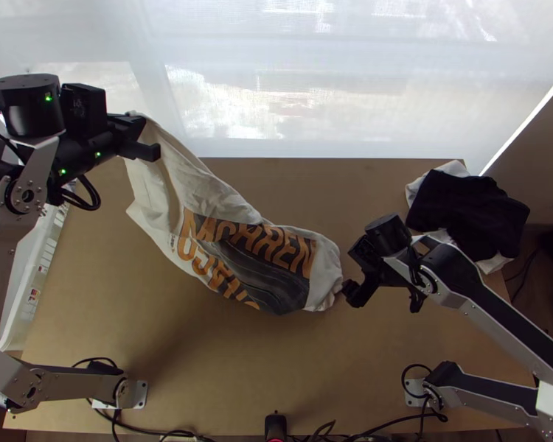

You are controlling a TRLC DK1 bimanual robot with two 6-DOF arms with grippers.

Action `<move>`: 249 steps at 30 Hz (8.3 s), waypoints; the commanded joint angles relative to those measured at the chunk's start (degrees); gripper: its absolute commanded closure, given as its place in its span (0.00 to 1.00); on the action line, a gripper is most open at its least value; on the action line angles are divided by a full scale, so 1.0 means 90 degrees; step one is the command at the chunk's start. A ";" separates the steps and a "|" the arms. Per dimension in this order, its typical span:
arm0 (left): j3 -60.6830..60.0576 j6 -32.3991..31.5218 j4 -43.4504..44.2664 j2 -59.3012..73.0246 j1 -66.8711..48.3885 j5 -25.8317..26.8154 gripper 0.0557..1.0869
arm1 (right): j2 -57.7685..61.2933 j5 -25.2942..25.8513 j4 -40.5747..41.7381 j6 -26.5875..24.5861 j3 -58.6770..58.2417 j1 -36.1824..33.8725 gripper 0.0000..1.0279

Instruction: Fold the t-shirt

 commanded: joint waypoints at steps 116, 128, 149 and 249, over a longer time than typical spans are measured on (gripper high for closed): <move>-0.2933 0.3777 0.4101 -0.2997 -0.3064 -0.3690 0.97 | -0.1932 0.1251 0.2513 -0.1684 0.1987 -0.0643 0.98; -0.5609 0.3376 0.5849 -0.2430 -0.1463 -0.2020 0.97 | -0.0760 0.0753 0.3548 -0.1430 0.0191 -0.0975 0.98; -0.4867 0.0994 0.7119 0.1300 0.0539 -0.1727 0.96 | 0.1652 0.0704 0.5179 -0.1332 0.0386 -0.2108 0.98; -0.6859 0.0076 0.2548 0.0060 0.0237 0.0597 0.97 | -0.0780 0.0362 0.0892 -0.1088 -0.1528 0.0607 0.05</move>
